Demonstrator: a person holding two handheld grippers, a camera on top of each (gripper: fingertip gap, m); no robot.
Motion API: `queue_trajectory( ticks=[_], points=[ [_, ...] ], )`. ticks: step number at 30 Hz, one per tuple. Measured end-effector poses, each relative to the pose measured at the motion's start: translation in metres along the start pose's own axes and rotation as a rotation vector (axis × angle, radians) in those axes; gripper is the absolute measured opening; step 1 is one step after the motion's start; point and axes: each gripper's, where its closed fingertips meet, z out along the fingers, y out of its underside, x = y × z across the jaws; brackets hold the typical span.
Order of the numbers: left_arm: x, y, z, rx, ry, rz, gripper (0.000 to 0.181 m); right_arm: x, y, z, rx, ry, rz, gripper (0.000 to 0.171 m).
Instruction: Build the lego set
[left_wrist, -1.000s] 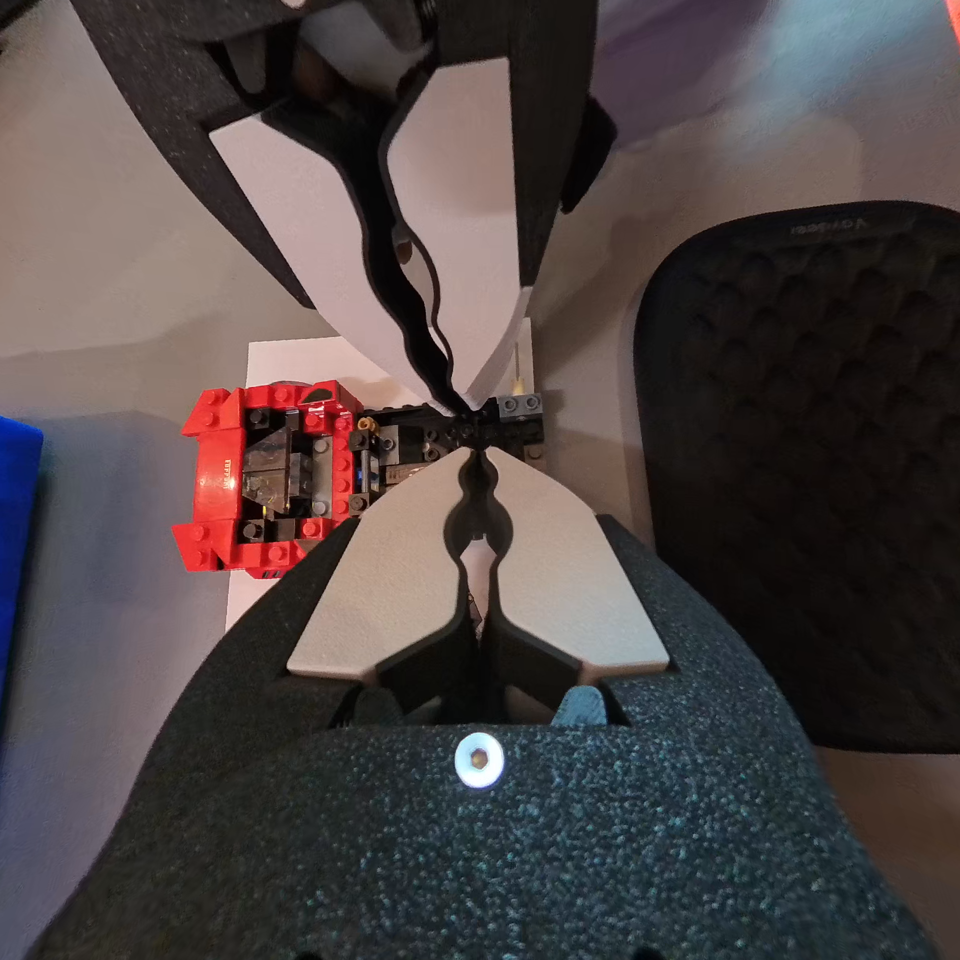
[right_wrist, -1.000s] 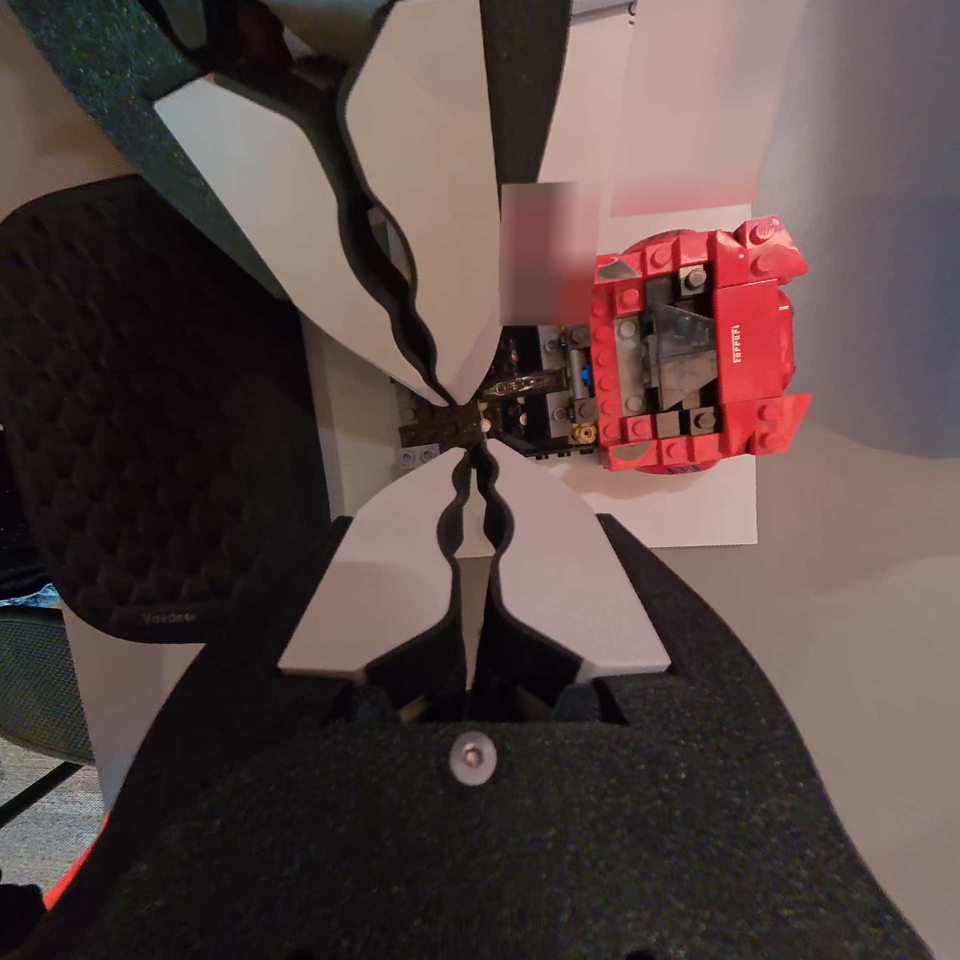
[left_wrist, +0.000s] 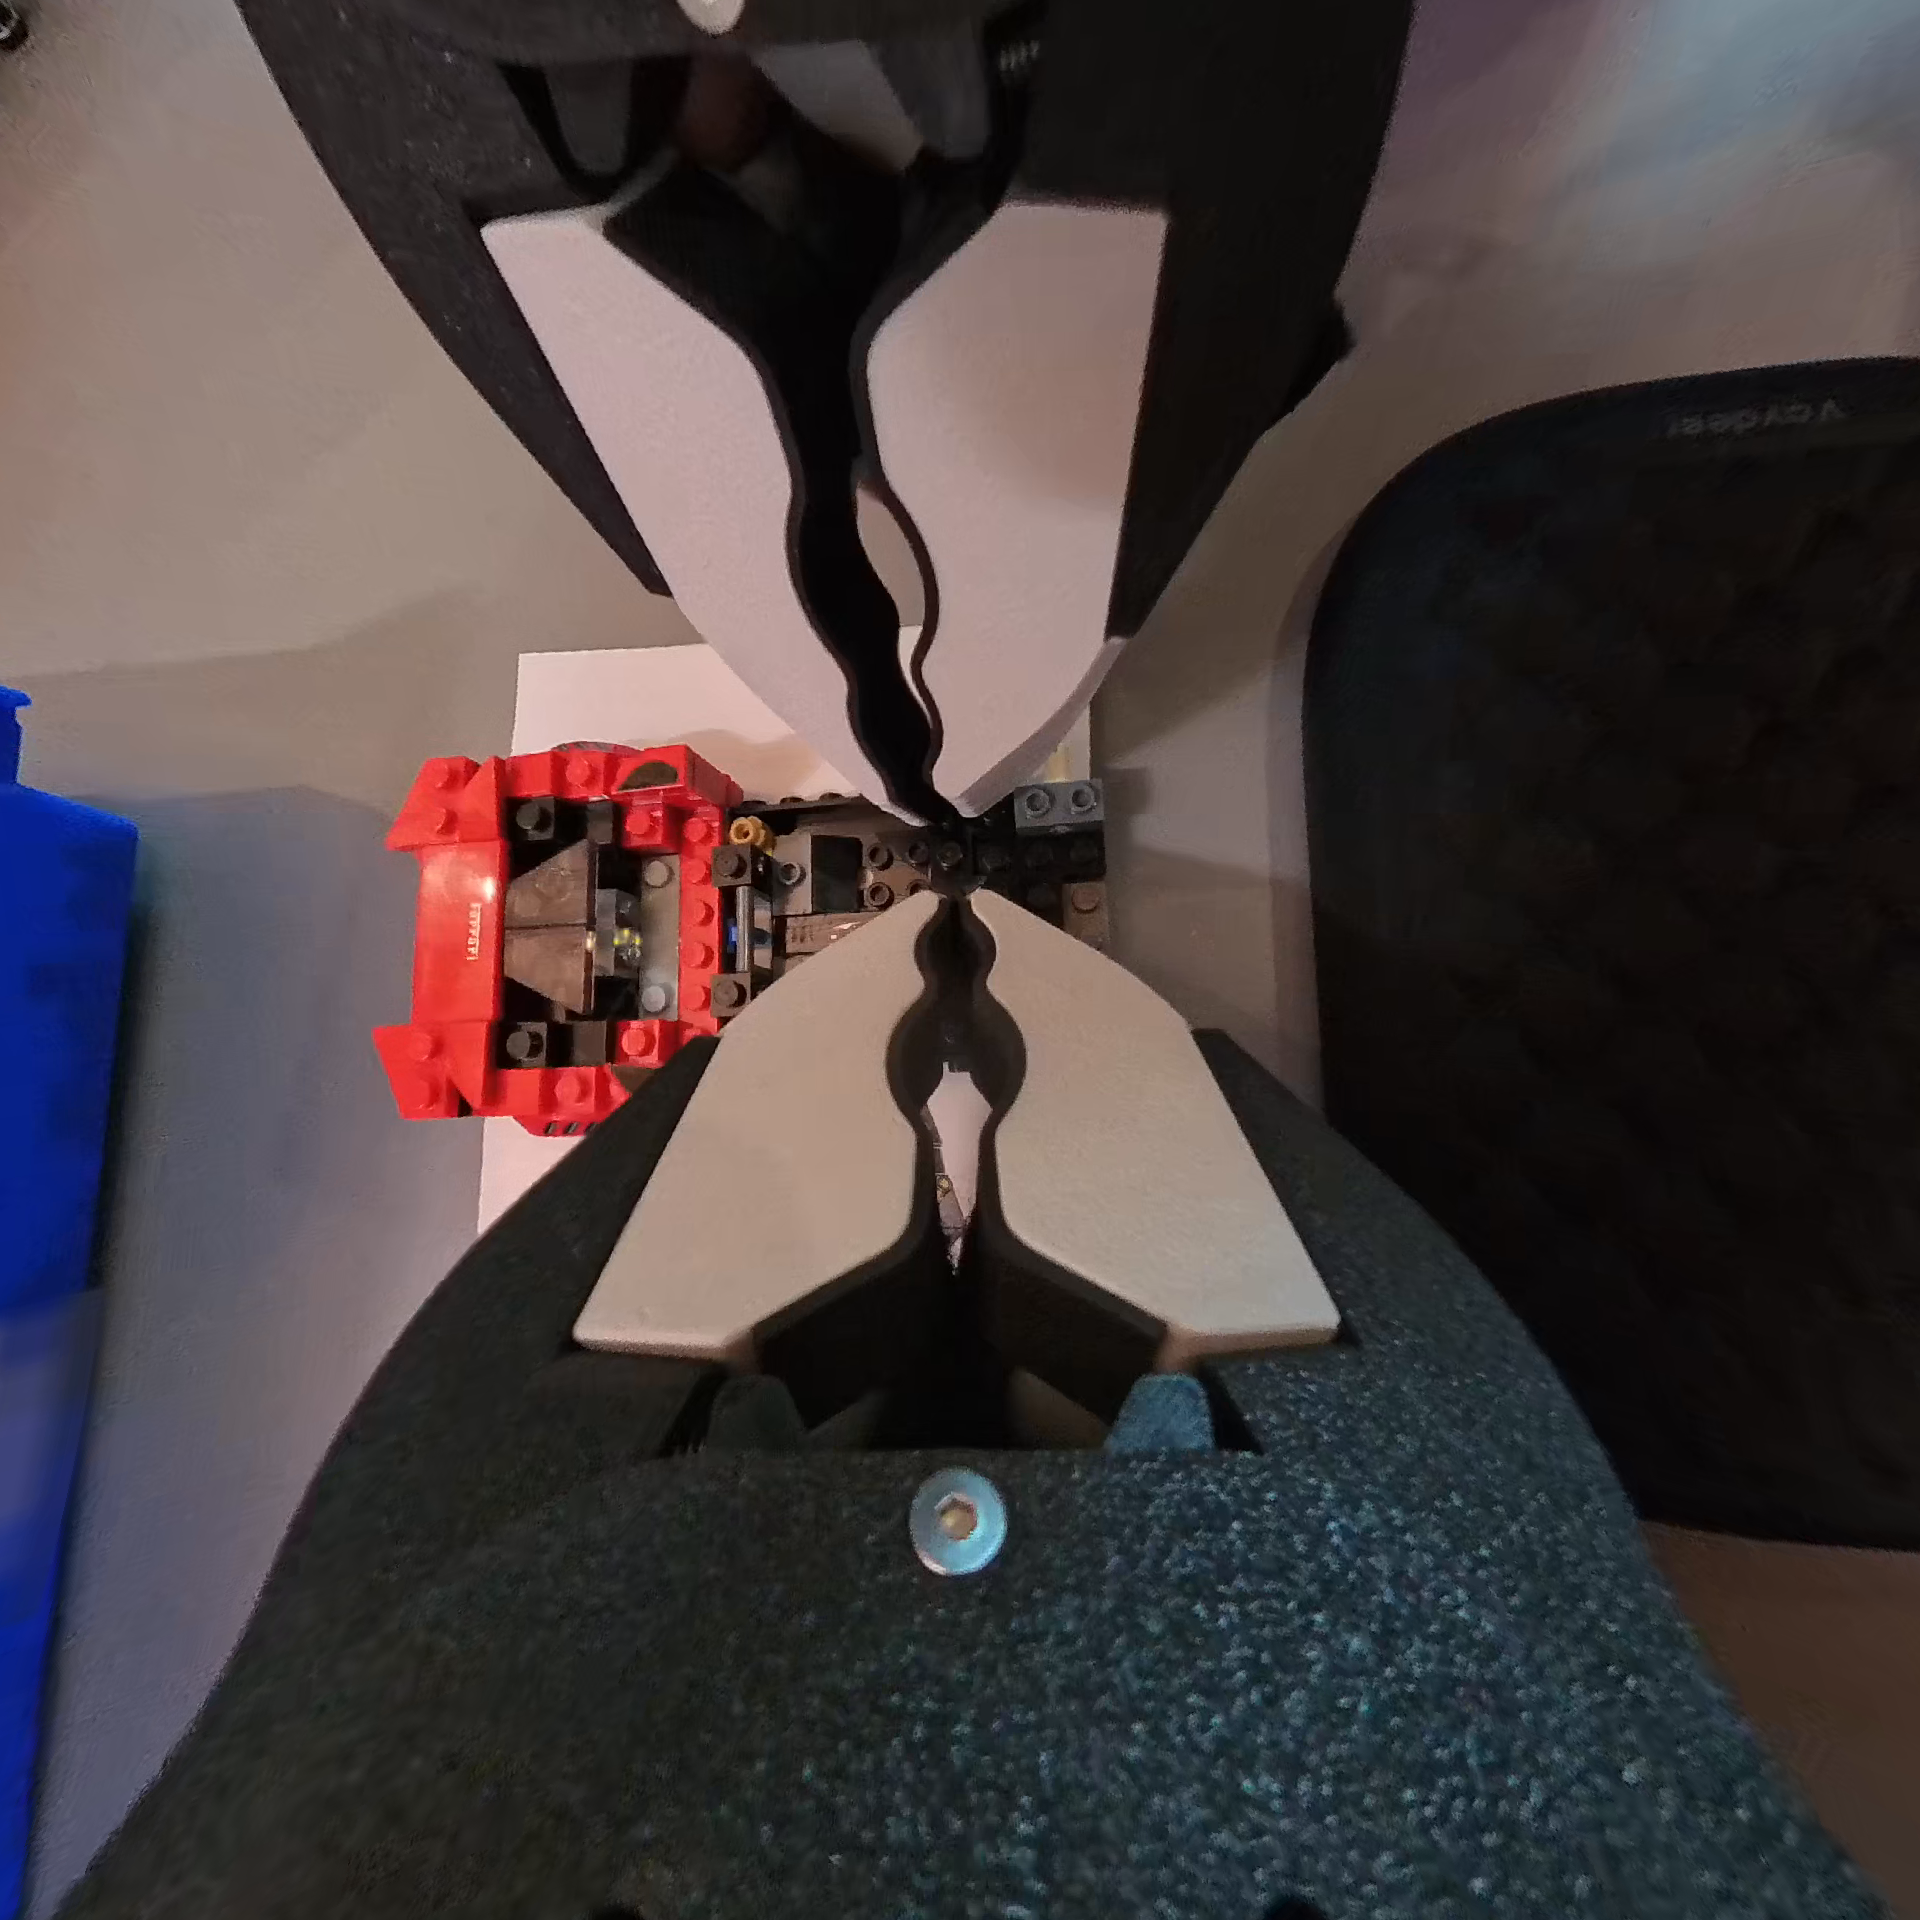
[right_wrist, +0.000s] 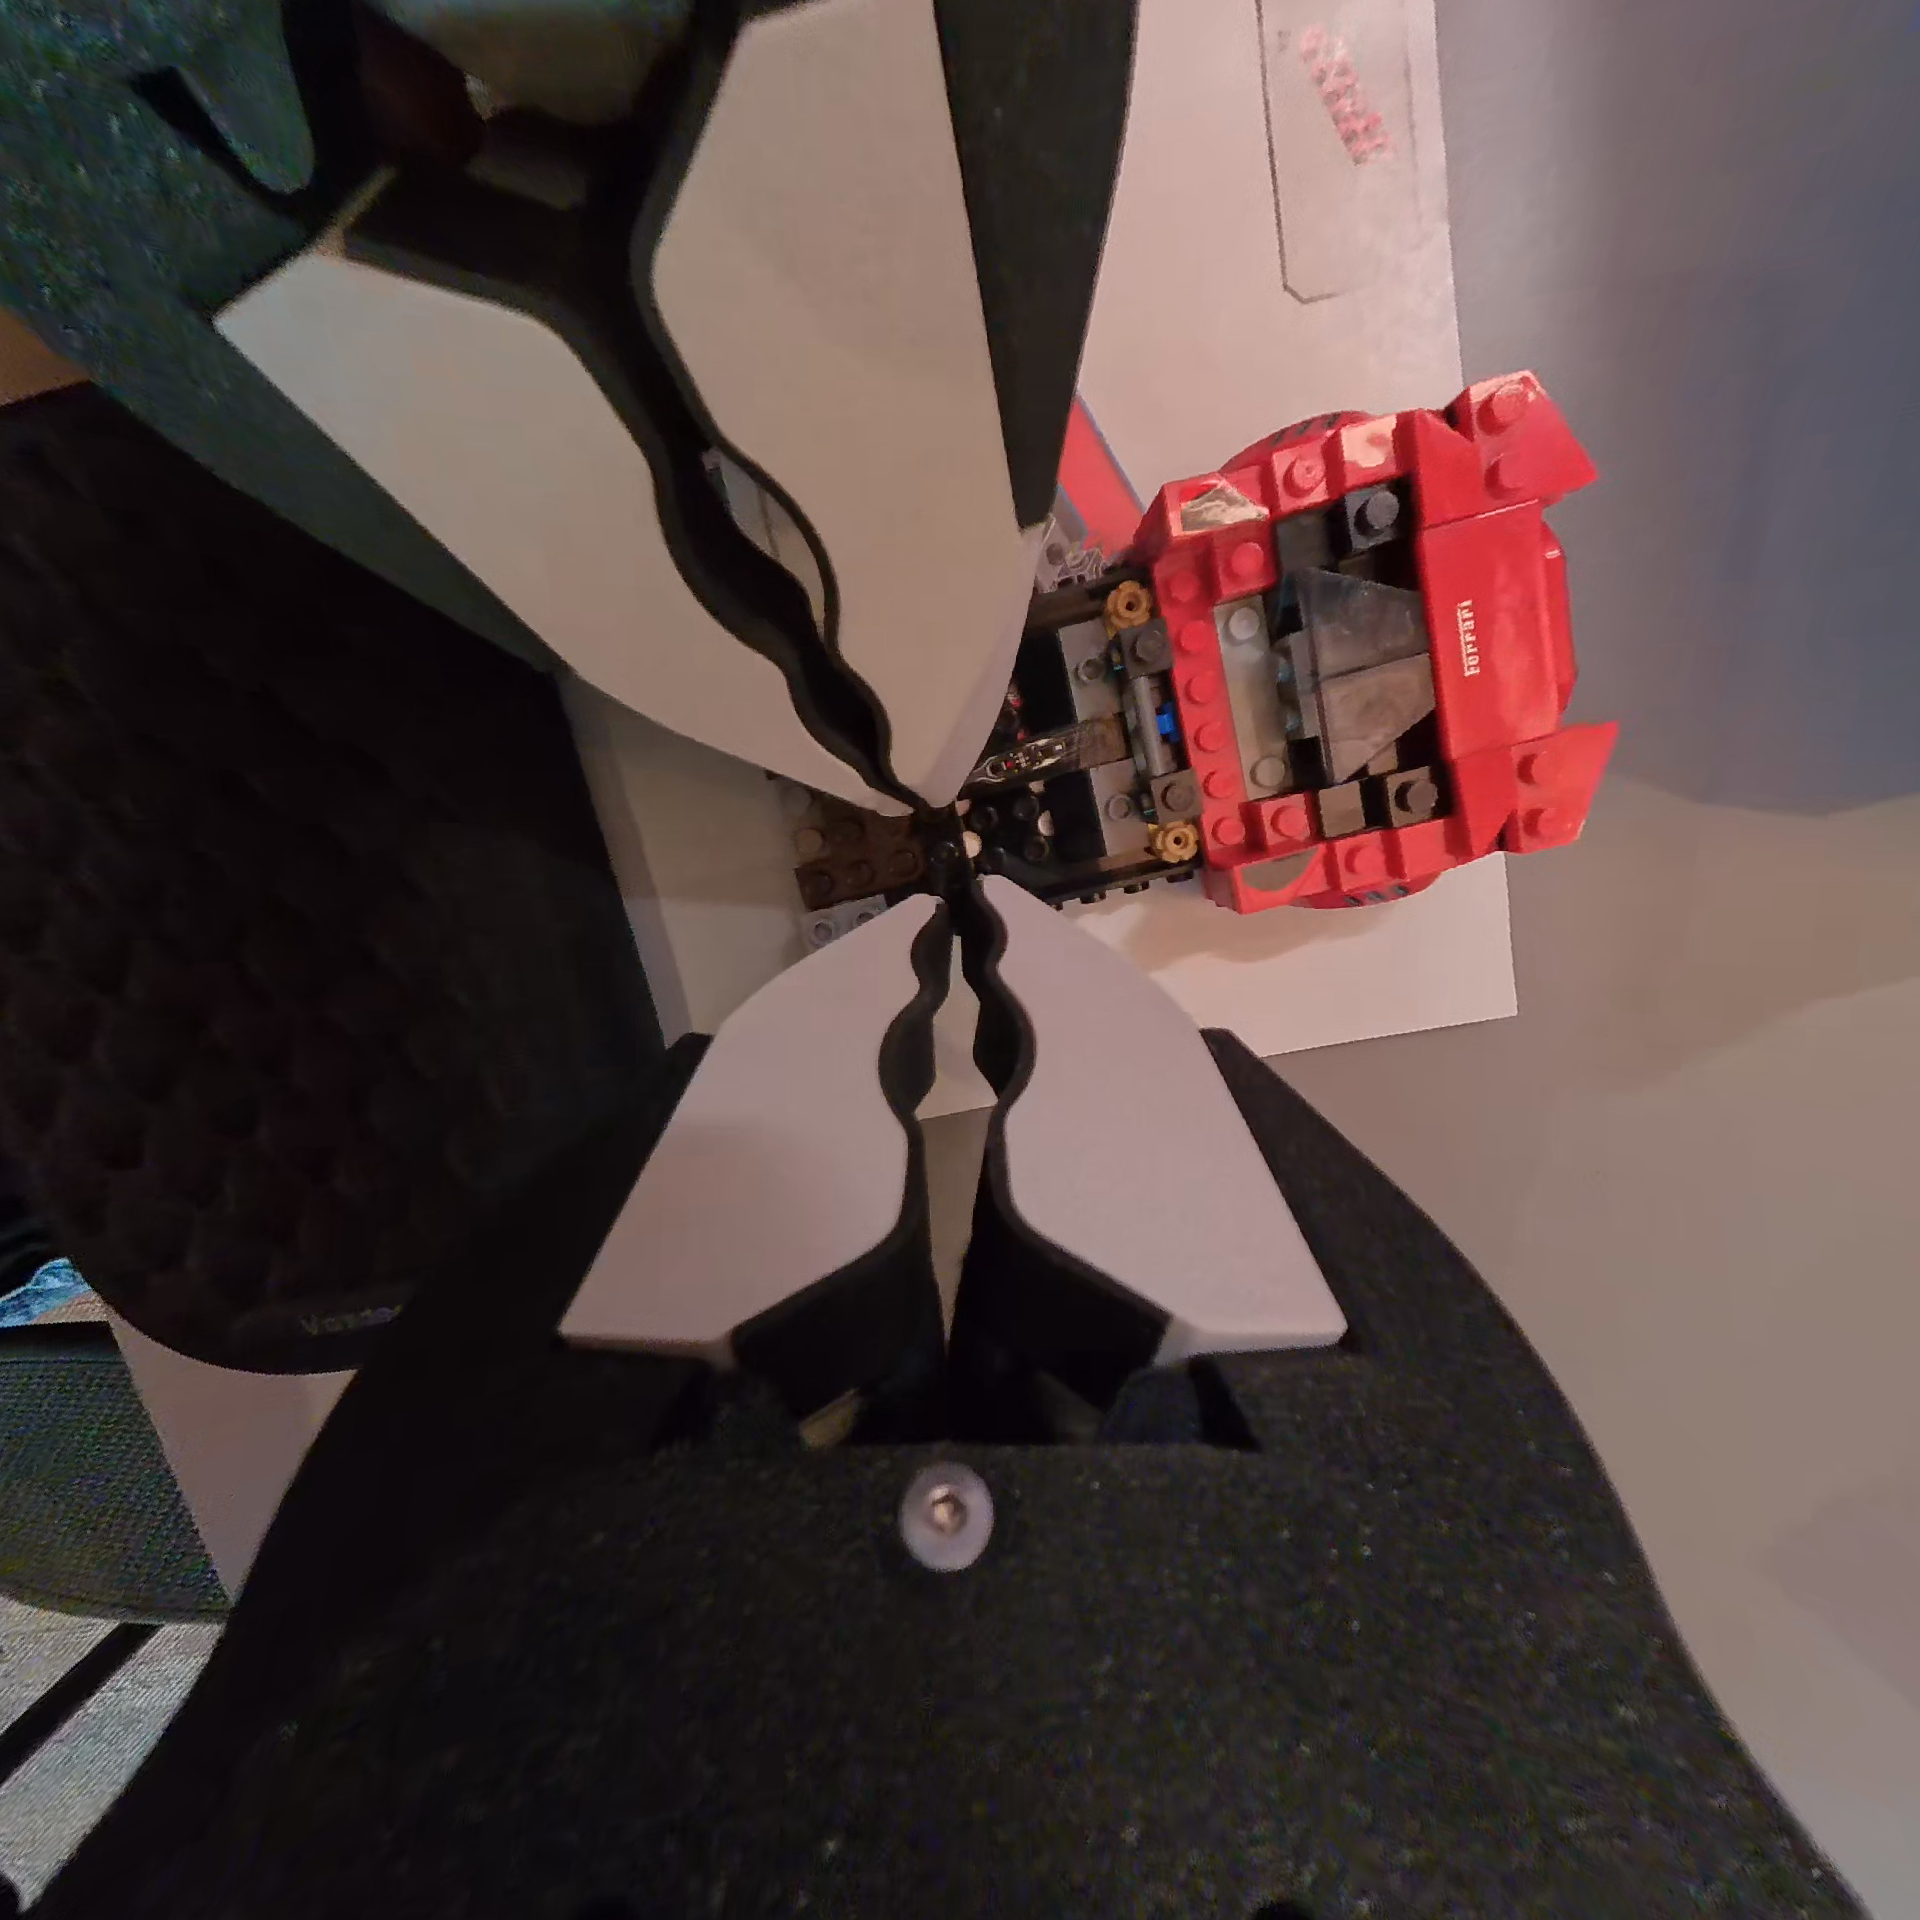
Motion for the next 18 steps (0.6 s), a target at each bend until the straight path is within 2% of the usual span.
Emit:
queue_trajectory(
  ticks=[8, 10, 14, 18],
  points=[
    [-0.001, -0.001, 0.0, 0.022, 0.027, -0.04, 0.0, 0.001, 0.0, -0.001, 0.047, -0.001, 0.016, 0.002],
    [-0.004, -0.004, -0.004, 0.052, 0.03, -0.071, 0.0, 0.005, 0.0, -0.001, 0.083, -0.004, 0.037, 0.008],
    [-0.019, -0.022, -0.042, 0.216, -0.018, -0.135, 0.0, 0.004, -0.008, -0.014, 0.184, -0.032, 0.08, 0.014],
    [-0.038, -0.008, -0.072, 0.245, -0.079, -0.167, 0.001, 0.007, -0.01, -0.026, 0.2, 0.018, 0.041, 0.007]
  ],
)
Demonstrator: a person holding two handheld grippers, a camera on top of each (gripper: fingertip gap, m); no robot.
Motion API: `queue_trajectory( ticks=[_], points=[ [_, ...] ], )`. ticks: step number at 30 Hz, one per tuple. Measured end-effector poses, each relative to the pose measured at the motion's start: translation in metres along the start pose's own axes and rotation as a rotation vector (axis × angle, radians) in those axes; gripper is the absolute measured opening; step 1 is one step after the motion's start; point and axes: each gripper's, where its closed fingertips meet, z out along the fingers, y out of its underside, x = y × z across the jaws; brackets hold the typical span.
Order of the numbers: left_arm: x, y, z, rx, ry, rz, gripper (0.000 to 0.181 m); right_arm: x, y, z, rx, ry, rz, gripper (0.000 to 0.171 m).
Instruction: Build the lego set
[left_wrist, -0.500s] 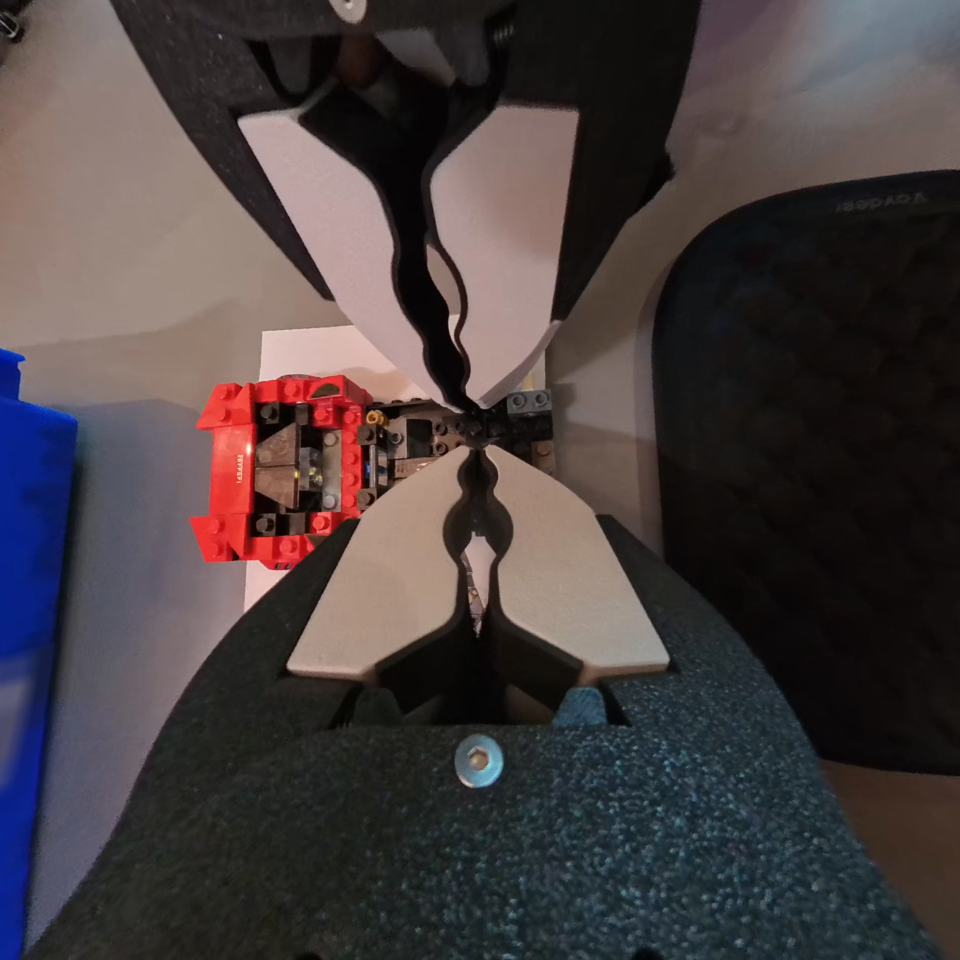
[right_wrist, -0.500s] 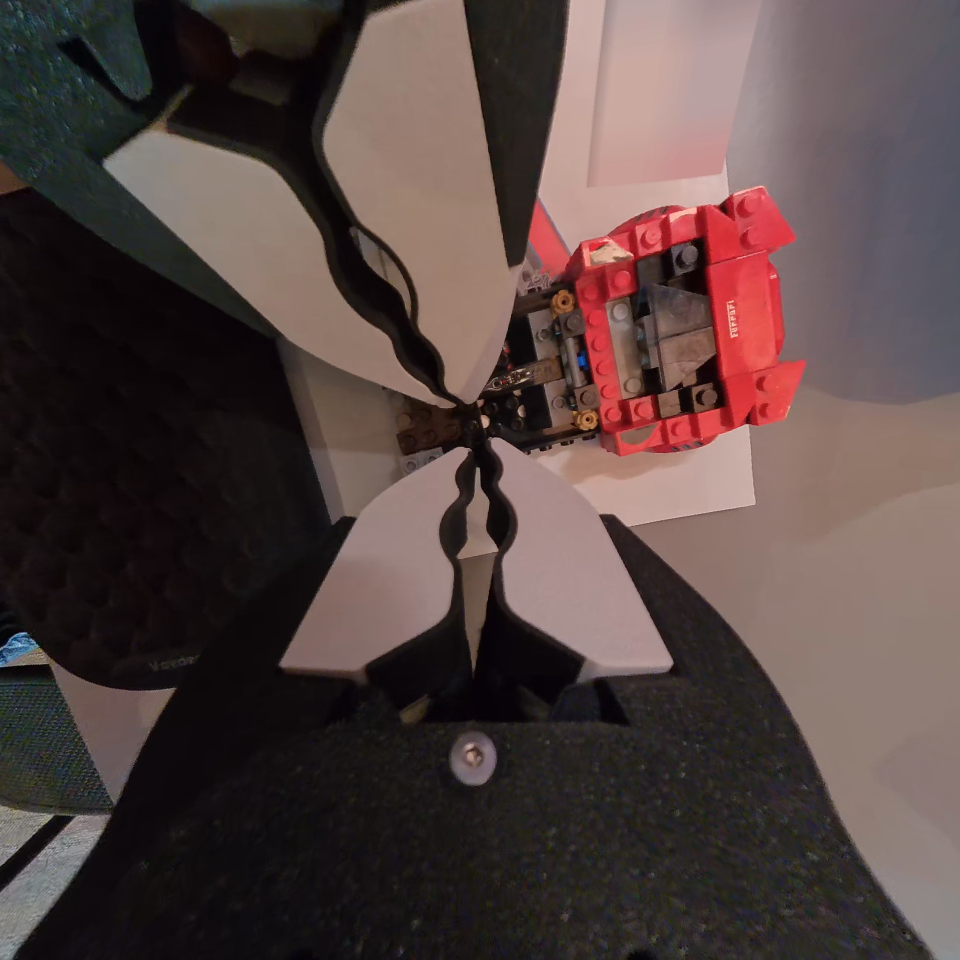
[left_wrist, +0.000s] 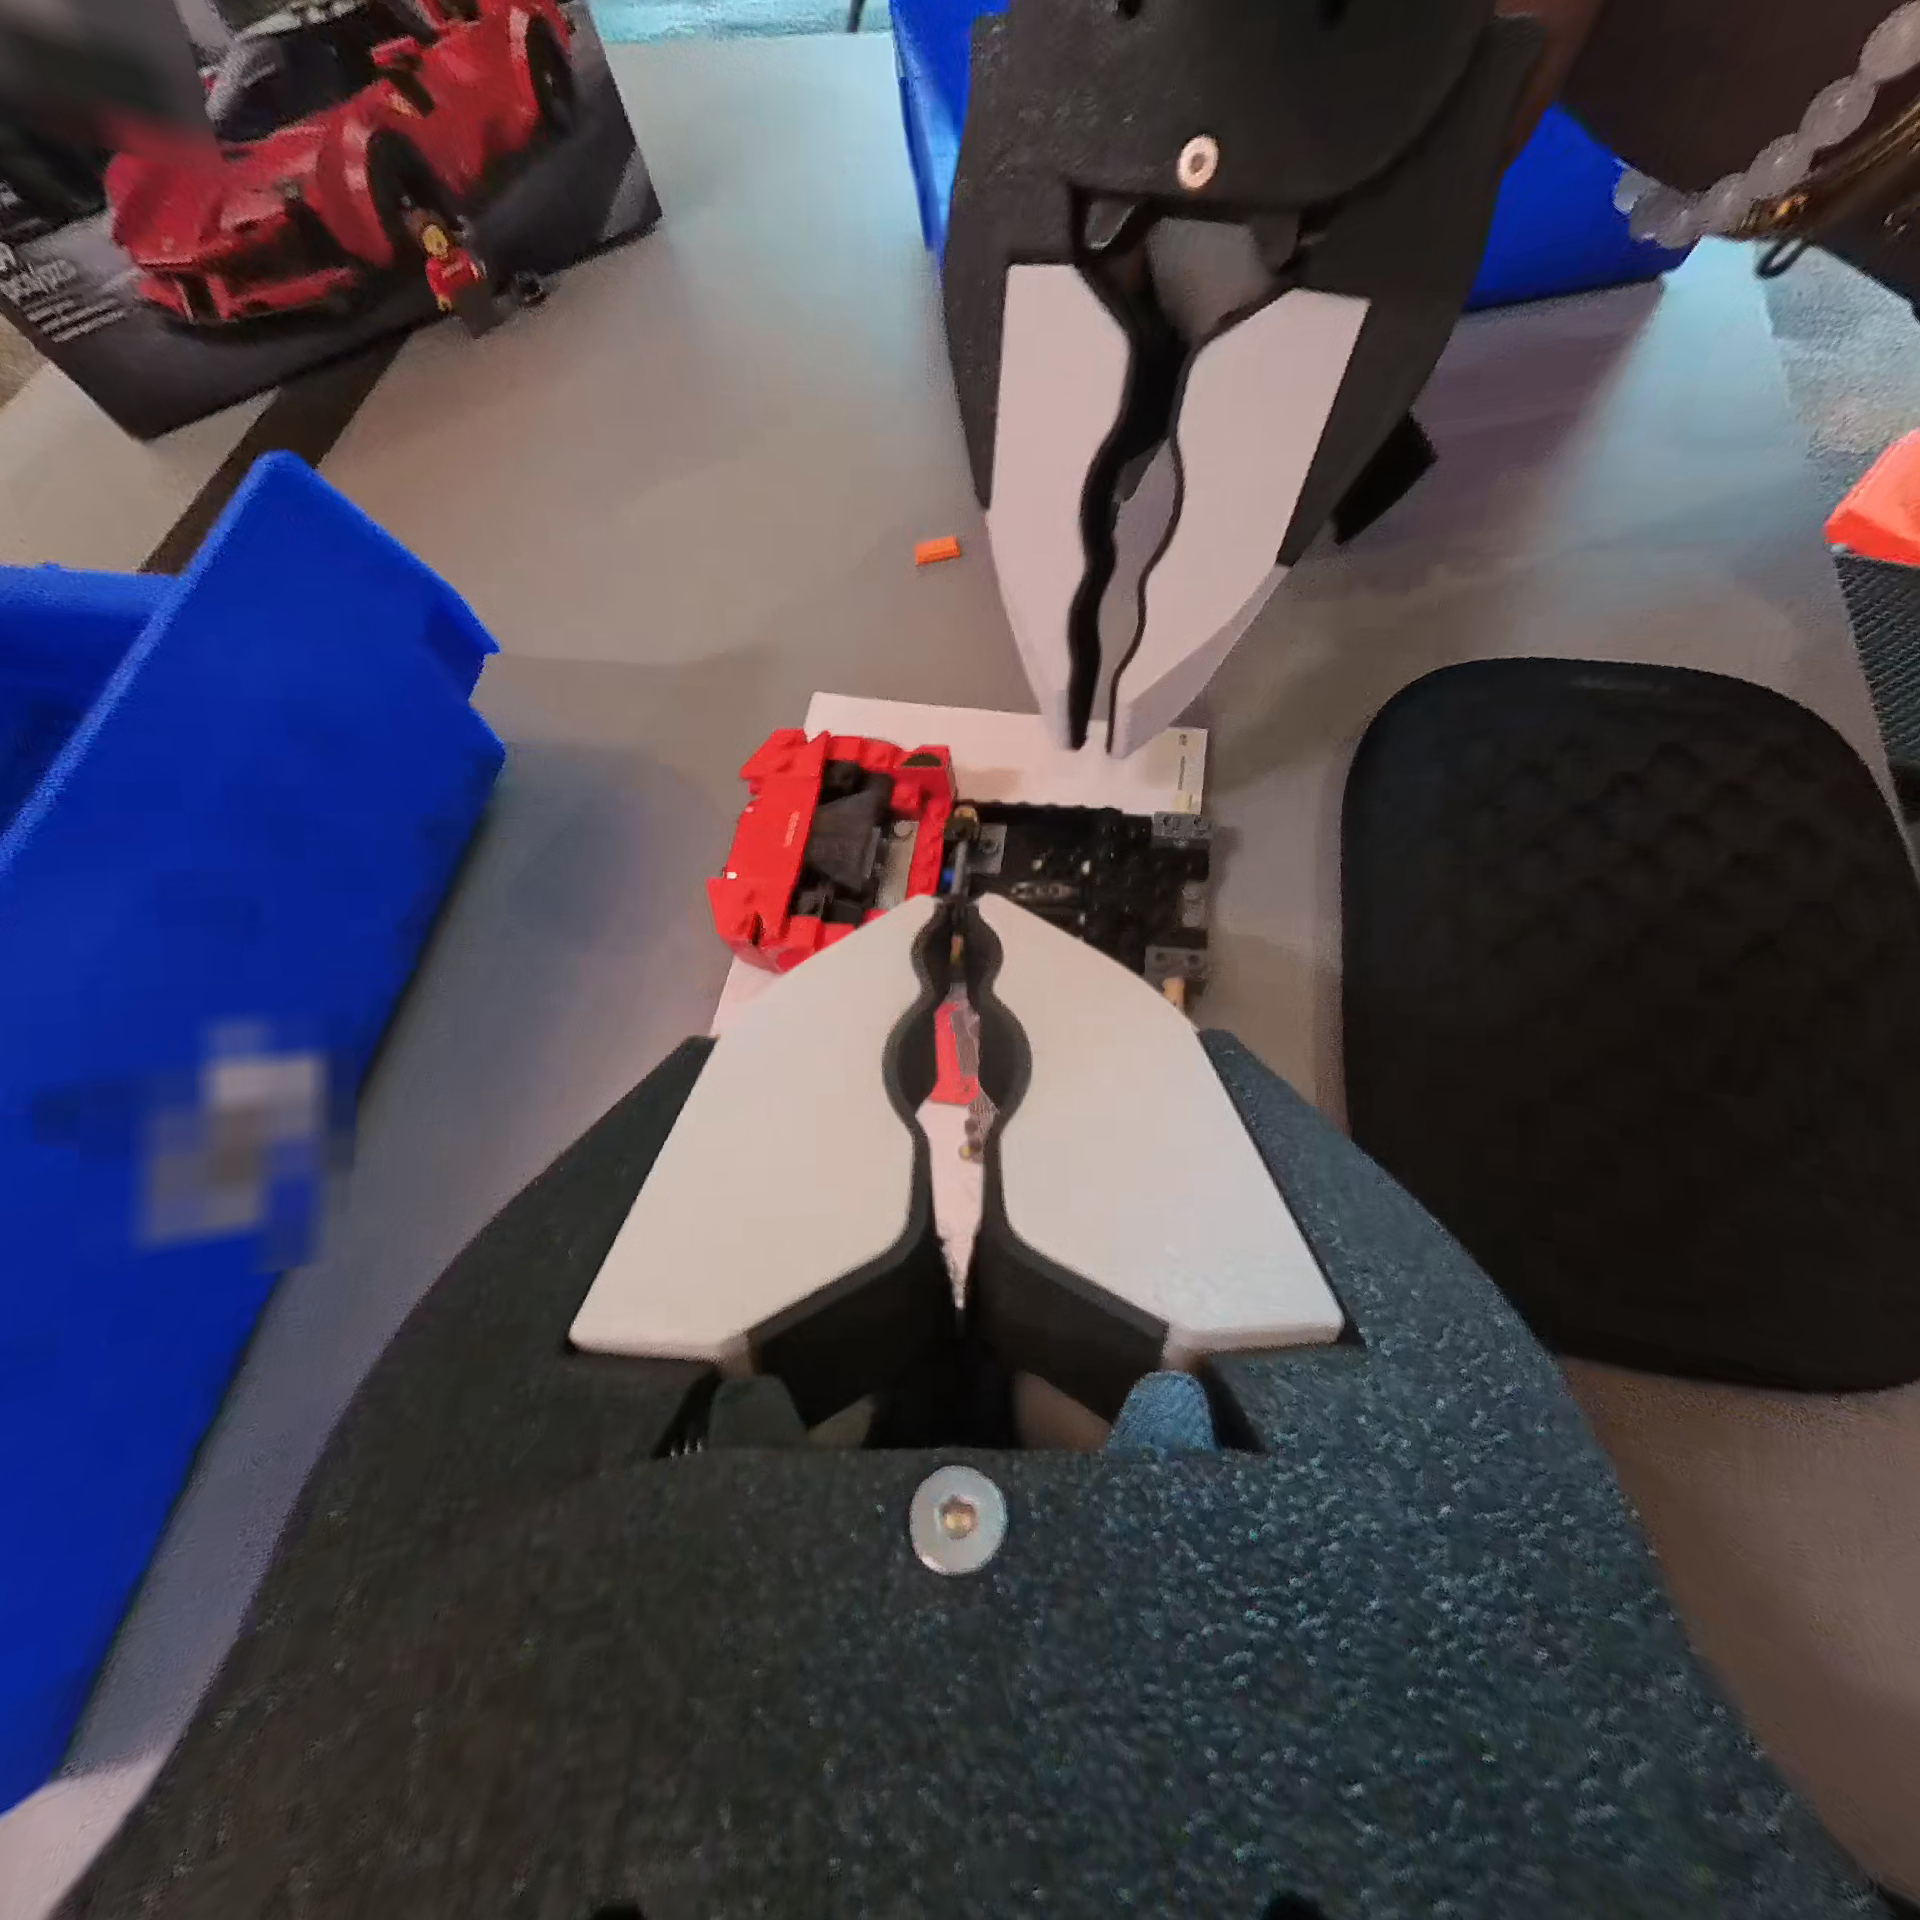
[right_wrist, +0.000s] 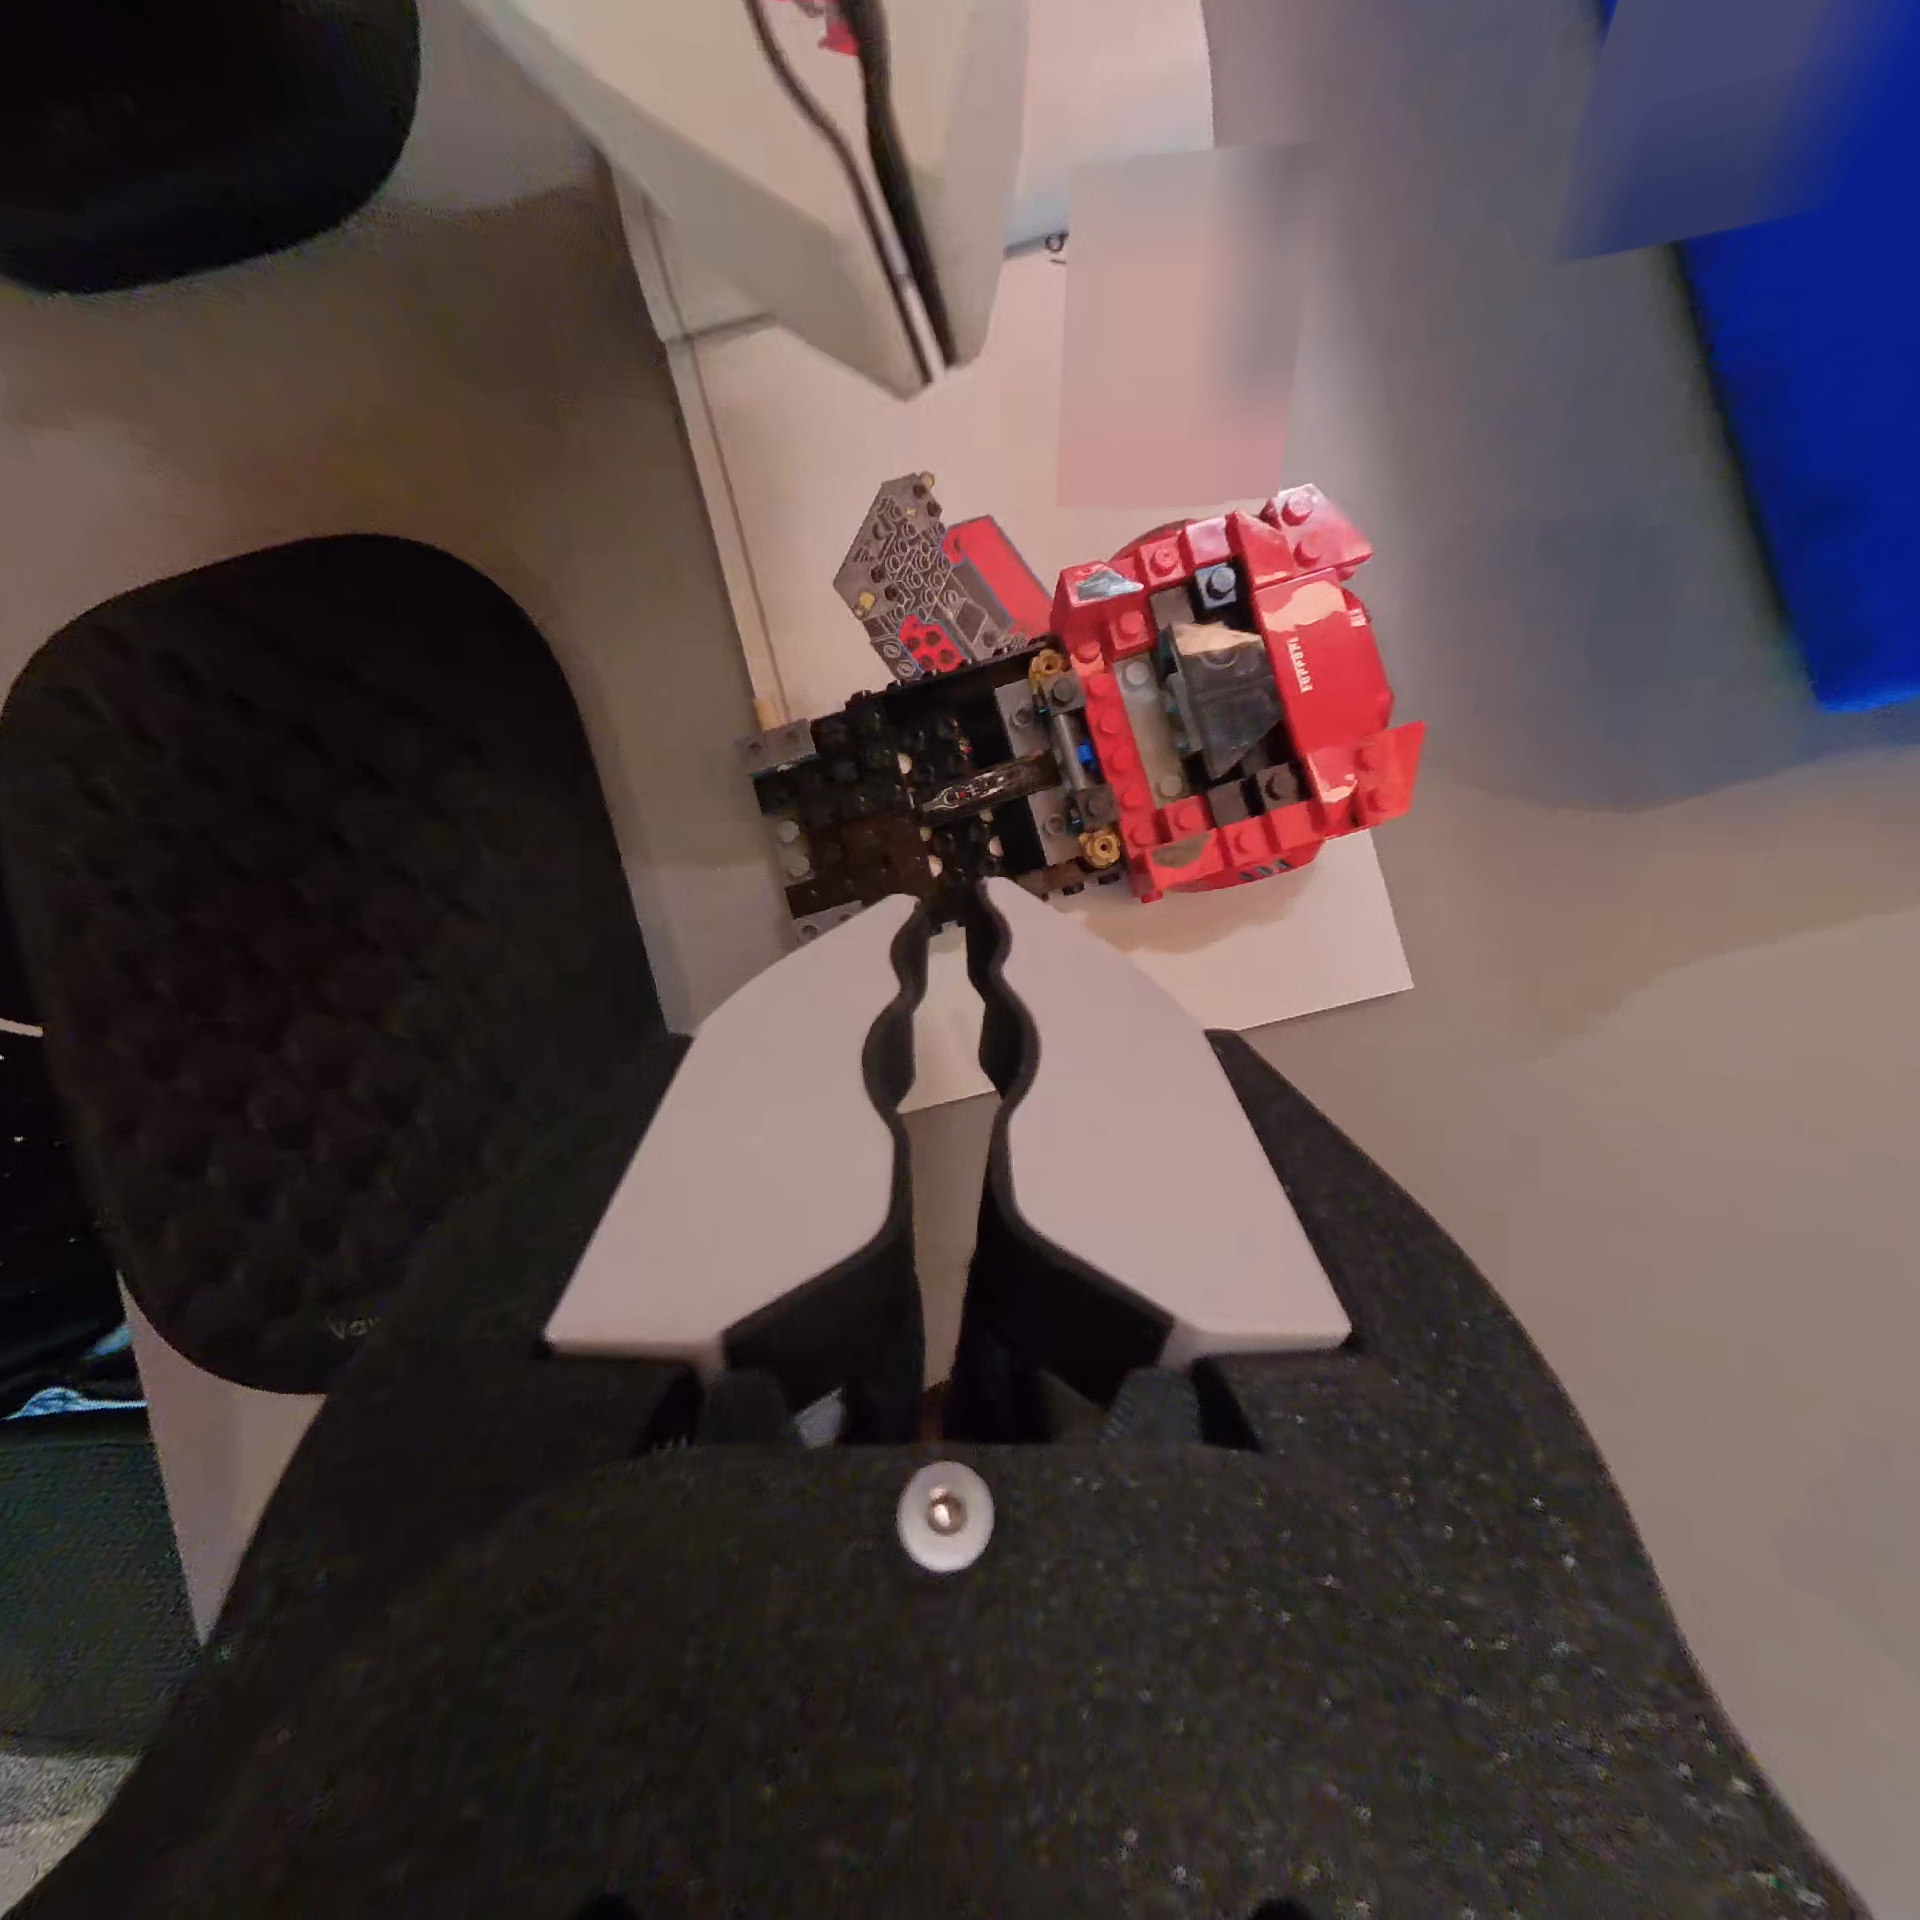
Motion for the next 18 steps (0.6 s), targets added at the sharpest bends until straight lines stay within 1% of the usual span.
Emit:
queue_trajectory(
  ticks=[3, 6, 10, 13, 18],
  points=[
    [-0.001, 0.012, 0.0, -0.021, 0.031, -0.038, 0.001, -0.004, 0.002, 0.006, -0.025, -0.017, -0.011, 0.003],
    [0.01, 0.02, 0.015, -0.052, 0.074, -0.014, 0.001, -0.006, 0.005, 0.012, -0.047, -0.023, -0.02, 0.002],
    [0.029, 0.022, 0.042, -0.093, 0.131, 0.051, 0.0, -0.007, 0.006, 0.017, -0.031, -0.041, 0.001, 0.001],
    [0.033, 0.022, 0.058, -0.117, 0.146, 0.078, 0.0, -0.007, 0.009, 0.02, -0.036, -0.044, 0.007, 0.001],
    [0.039, 0.024, 0.071, -0.15, 0.204, 0.061, 0.0, -0.009, 0.011, 0.023, -0.022, -0.072, 0.033, 0.0]
  ],
)
